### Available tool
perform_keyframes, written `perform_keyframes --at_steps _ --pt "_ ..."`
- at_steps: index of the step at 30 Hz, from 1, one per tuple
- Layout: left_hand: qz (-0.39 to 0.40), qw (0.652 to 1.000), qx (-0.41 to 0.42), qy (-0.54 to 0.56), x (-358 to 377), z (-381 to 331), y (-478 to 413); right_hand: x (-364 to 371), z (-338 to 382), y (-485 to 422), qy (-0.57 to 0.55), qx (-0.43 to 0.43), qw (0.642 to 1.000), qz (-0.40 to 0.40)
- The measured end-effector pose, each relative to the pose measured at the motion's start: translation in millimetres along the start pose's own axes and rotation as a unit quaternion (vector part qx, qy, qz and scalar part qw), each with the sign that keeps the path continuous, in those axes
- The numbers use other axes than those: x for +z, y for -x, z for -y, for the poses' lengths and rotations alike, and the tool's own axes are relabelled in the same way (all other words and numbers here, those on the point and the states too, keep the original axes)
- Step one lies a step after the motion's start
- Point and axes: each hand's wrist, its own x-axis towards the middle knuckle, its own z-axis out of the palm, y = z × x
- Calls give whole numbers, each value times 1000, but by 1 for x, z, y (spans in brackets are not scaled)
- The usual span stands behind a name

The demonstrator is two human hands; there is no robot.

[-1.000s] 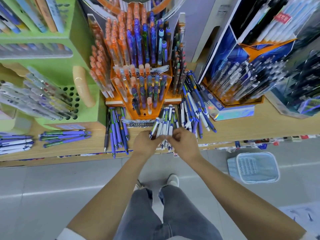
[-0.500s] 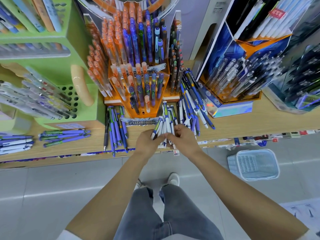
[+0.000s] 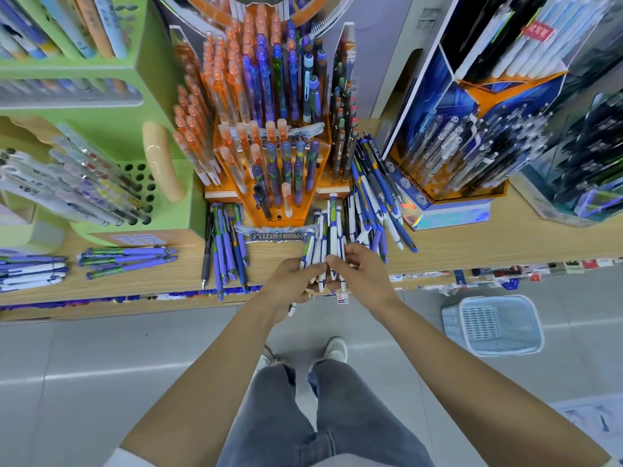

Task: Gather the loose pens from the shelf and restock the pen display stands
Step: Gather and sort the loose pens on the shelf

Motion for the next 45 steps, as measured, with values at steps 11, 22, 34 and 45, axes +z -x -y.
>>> perform_keyframes --at_steps 11,22,34,45 --pt "-29 999 32 25 14 17 16 -19 -9 9 -40 -20 997 55" --pt "-82 995 59 19 21 16 6 0 -10 3 -22 -35 999 8" --pt "-66 996 65 -12 14 14 7 4 -26 32 -43 -8 999 -10" --pt "-23 997 66 -36 1 22 12 12 -9 26 -116 14 992 -45"
